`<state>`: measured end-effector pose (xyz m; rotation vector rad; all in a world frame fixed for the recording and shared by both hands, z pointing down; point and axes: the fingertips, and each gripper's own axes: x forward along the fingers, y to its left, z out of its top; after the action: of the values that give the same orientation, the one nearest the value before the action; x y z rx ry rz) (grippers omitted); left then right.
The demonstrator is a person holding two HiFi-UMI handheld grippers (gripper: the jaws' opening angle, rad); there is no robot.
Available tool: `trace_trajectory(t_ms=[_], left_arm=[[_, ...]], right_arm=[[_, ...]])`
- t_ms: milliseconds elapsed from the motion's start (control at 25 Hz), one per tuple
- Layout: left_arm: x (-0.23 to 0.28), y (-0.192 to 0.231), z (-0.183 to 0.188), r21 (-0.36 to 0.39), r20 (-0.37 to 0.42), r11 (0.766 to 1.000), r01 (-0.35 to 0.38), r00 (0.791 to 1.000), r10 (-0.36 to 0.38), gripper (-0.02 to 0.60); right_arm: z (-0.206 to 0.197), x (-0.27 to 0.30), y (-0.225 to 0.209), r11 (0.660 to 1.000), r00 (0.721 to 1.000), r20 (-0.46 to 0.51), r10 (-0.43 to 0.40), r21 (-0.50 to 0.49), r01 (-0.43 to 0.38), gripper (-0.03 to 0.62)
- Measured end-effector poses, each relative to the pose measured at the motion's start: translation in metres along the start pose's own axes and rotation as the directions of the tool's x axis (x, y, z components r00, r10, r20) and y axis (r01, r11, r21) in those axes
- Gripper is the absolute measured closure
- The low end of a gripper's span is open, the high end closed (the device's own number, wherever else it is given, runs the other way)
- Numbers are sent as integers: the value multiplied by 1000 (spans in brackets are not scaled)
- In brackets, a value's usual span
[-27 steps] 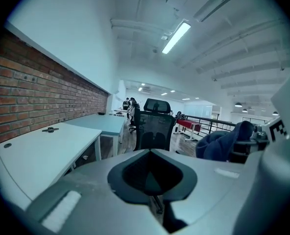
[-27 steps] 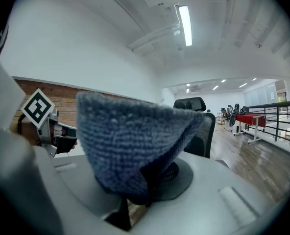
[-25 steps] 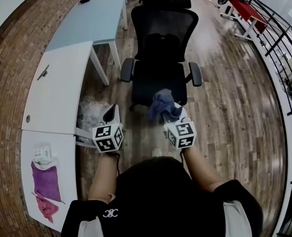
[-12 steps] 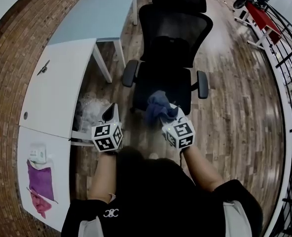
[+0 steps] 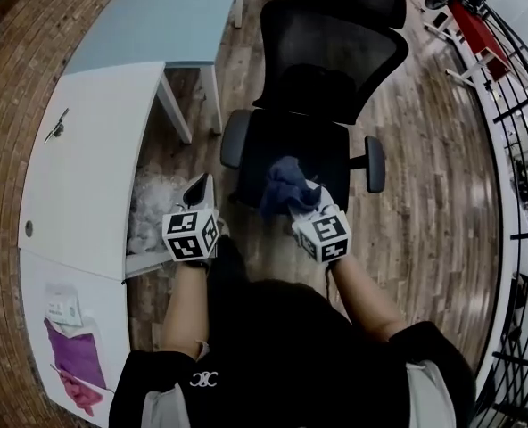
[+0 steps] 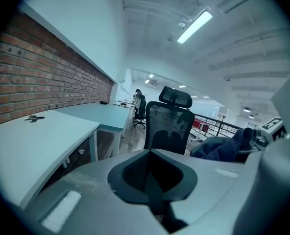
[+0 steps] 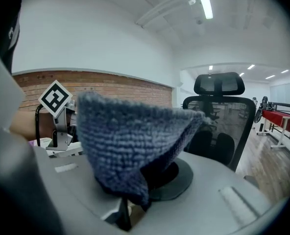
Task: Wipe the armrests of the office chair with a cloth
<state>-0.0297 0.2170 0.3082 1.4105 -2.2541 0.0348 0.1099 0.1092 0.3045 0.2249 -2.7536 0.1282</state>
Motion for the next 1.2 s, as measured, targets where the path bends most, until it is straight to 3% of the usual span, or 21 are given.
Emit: trace_trajectory(t_ms=[280,520,920,1200], left_arm=[[65,71,29,7,-44,997,75,996,-75,575],[101,123,29,-14,-93,993,117,989,-117,575],[129,144,1,-63,-182,989,134,973,-143,575],[155,166,-7,-63,-226,994,94,968,-106,575]], right_arm=[[15,93,-7,998,996,-79,-48,35,50,533],[9,162,-1,996,984,-163,-67,41,74,533],[-27,217,-12,992,947,-299,-116,19,128,533],[-55,283,-70,986,919,-376,-119,67,154,533]])
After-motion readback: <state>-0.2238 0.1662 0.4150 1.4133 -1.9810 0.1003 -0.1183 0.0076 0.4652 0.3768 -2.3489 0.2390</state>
